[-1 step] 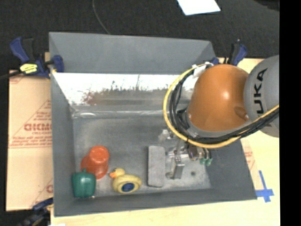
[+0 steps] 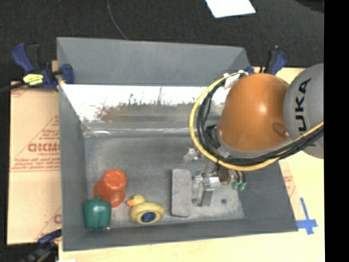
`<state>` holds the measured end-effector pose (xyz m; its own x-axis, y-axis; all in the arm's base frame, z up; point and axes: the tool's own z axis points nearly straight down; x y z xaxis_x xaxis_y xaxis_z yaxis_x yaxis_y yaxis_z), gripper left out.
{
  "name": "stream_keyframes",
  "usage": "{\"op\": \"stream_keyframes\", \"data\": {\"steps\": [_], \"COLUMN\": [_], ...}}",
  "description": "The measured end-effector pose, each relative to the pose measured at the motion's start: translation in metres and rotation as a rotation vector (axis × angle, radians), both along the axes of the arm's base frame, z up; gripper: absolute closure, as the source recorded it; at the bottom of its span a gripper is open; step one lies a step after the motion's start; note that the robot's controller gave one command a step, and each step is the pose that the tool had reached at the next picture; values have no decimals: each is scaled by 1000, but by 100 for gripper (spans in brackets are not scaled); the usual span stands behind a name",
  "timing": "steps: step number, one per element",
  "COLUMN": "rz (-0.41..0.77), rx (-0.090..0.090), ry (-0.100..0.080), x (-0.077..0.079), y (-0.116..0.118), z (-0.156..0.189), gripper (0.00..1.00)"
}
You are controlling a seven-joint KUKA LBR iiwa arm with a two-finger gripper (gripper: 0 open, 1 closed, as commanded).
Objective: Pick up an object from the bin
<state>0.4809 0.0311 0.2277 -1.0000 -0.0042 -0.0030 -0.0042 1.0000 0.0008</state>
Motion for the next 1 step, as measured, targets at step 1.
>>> {"op": "stream_keyframes", "data": {"steps": [1], "rz": [447], "rx": [-3], "ry": [-7], "x": [16], "y": [16], "z": [-107], "gripper": [0]}}
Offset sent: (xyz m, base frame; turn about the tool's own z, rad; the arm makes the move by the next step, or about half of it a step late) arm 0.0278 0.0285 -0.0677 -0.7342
